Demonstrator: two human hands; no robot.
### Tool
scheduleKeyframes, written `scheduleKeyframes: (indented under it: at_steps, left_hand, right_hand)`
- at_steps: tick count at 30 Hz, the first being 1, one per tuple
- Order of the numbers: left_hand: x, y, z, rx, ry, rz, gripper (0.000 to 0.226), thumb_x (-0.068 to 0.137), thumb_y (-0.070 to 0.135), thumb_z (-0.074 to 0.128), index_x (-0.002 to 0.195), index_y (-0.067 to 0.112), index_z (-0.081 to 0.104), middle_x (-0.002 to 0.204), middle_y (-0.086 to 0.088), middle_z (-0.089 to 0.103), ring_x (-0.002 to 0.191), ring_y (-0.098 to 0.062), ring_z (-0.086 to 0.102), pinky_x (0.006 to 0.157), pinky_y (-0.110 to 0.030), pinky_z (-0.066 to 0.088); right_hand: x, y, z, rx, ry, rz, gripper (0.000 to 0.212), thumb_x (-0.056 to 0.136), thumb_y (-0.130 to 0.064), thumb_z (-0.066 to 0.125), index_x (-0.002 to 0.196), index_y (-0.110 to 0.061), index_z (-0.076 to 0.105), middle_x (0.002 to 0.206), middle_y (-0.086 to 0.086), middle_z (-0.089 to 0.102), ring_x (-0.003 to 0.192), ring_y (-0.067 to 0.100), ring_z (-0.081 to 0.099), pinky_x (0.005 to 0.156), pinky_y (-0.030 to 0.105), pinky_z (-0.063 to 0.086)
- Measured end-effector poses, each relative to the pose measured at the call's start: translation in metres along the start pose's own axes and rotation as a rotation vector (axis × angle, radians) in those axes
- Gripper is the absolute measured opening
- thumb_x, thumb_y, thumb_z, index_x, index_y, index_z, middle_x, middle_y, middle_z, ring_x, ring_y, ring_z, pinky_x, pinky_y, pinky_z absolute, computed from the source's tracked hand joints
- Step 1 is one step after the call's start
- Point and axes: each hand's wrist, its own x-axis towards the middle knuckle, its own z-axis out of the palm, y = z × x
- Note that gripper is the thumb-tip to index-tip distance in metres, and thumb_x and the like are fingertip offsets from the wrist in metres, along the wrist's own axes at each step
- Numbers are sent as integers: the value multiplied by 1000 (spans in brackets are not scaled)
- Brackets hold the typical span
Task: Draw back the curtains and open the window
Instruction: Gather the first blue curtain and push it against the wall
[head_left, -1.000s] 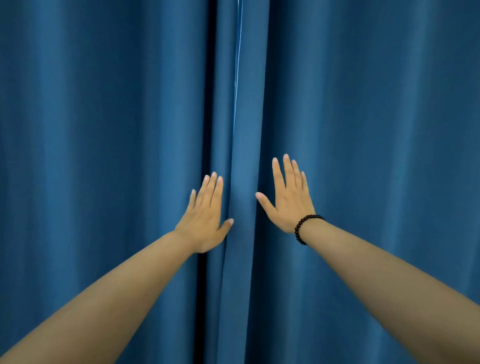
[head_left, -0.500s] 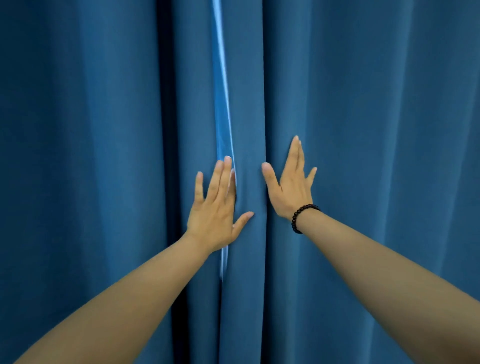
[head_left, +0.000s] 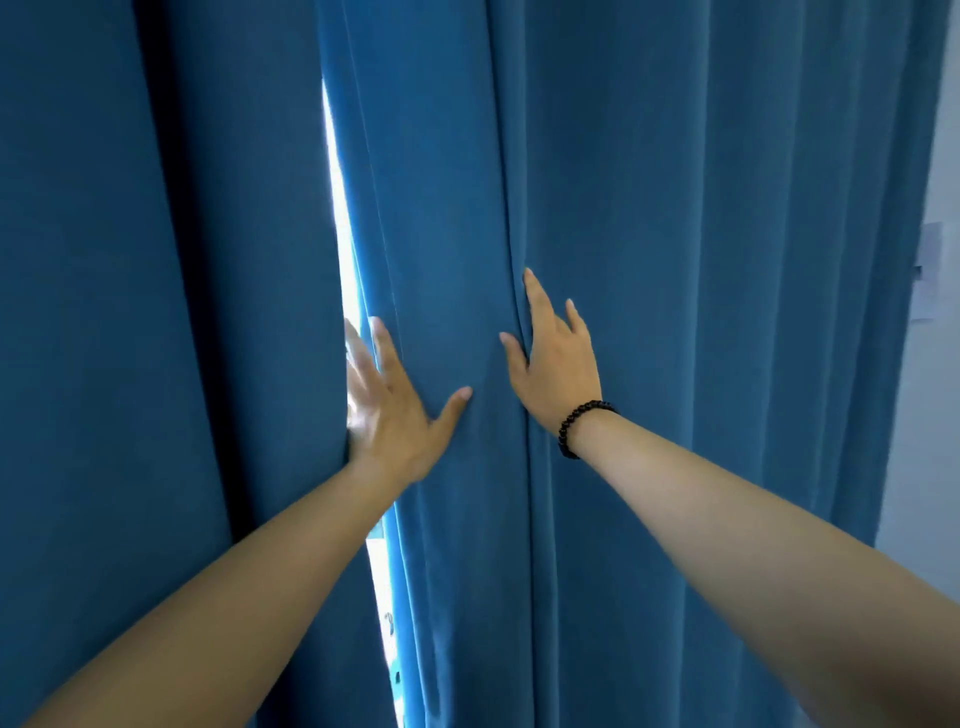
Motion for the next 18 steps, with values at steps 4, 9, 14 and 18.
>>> scheduleKeyframes:
  at_steps: [4,9,14,18]
  left_hand:
    - [17,-3,10,-528,-153,-79,130,74,61,71,144,28,-33,154,3,-36,143,-3,-17,117,-31,11]
    - [18,13,38,-579,-269,63,142,64,64,77,143,27,-35,160,8,-18,148,-10,-2,120,-38,18]
    - [16,51,65,-612,-238,169,155,49,61,87,145,29,-30,159,12,-16,144,1,1,106,-23,23]
    - [23,76,88,-564,-212,211,157,47,64,85,147,23,-27,158,9,-21,147,-8,-2,107,-32,32]
  right_hand:
    - [1,15,10,-68,72,-84,56,96,-18,53,146,-4,32,137,12,53,137,19,39,120,43,12]
    - [-2,32,5,27,-69,59,35,99,-32,47,122,-6,51,117,5,60,121,26,51,101,38,41]
    - [-5,72,-5,-21,-123,212,46,94,-54,45,114,-13,49,120,8,54,120,27,47,96,37,41]
    - [2,104,-9,-208,23,318,92,83,-71,45,146,-6,26,157,13,14,147,30,0,119,47,3]
